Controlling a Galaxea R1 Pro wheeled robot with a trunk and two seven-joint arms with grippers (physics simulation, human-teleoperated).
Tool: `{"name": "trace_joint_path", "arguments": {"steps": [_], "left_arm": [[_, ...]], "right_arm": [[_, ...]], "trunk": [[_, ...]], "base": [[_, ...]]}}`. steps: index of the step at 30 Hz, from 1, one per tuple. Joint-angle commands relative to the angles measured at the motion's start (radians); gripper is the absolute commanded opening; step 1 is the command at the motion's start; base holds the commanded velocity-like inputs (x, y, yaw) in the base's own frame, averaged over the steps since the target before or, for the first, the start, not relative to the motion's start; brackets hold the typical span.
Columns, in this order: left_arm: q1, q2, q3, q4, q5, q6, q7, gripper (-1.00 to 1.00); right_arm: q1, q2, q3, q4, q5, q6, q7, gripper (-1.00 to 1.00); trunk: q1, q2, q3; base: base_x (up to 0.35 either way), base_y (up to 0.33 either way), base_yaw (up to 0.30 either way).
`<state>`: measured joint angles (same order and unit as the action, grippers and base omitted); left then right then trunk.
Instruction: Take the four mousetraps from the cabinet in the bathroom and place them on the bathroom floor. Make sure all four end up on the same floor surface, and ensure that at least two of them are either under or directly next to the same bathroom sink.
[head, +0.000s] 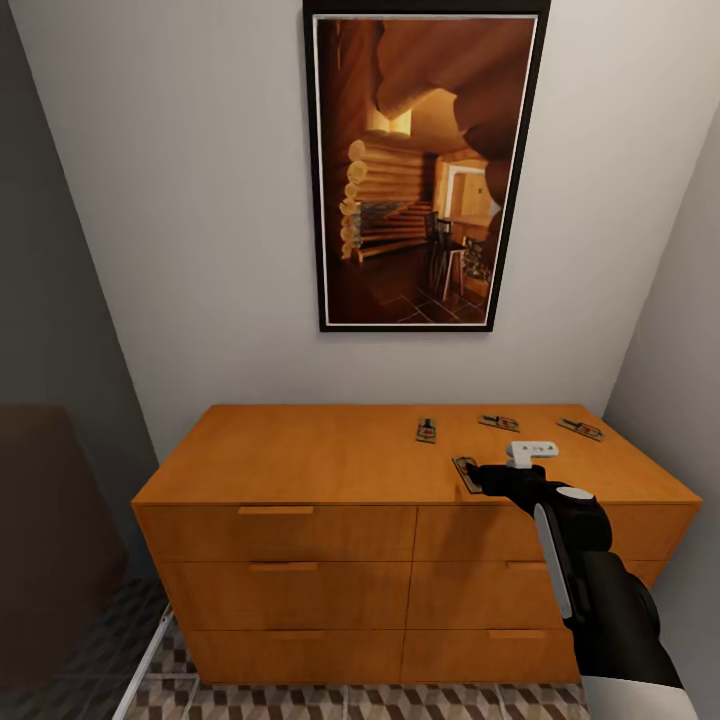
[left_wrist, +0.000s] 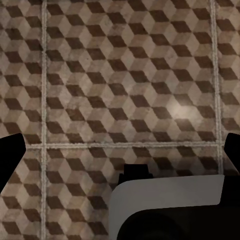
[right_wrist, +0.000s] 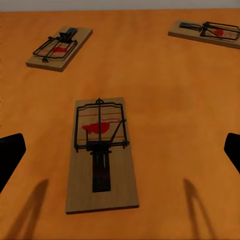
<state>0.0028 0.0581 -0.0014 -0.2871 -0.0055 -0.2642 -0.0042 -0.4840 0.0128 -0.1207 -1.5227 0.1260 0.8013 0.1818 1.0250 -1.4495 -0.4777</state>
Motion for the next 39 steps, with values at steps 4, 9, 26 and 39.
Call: {"name": "trace_joint_path", "arguments": {"steps": [4, 9, 26, 39], "left_arm": [[0.0, 0.0, 0.0, -0.001, -0.001, -0.001, 0.0, 1.0], [0.0, 0.0, 0.0, -0.001, -0.001, -0.001, 0.0, 1.0], [0.0, 0.0, 0.003, 0.0, 0.001, -0.001, 0.0, 1.0], [0.0, 0.0, 0.0, 0.0, 0.001, -0.002, 0.0, 1.0]], "right_arm": [[-0.001, 0.001, -0.002, -0.001, 0.011, 0.004, 0.012, 1.0], [-0.001, 0.001, -0.002, -0.001, 0.011, 0.004, 0.013, 1.0], [0.0, 0.0, -0.001, 0.004, 0.01, 0.004, 0.013, 1.0], [-0.001, -0.002, -0.001, 0.007, 0.01, 0.004, 0.014, 1.0]], "trunk": [[0.0, -0.001, -0.001], [0.0, -0.001, -0.001], [0.0, -0.001, -0.001], [0.0, -0.001, -0.001]], "base": [[0.0, 0.001, 0.0], [0.0, 0.0, 0.0], [0.0, 0.015, 0.0], [0.0, 0.047, 0.0]]}}
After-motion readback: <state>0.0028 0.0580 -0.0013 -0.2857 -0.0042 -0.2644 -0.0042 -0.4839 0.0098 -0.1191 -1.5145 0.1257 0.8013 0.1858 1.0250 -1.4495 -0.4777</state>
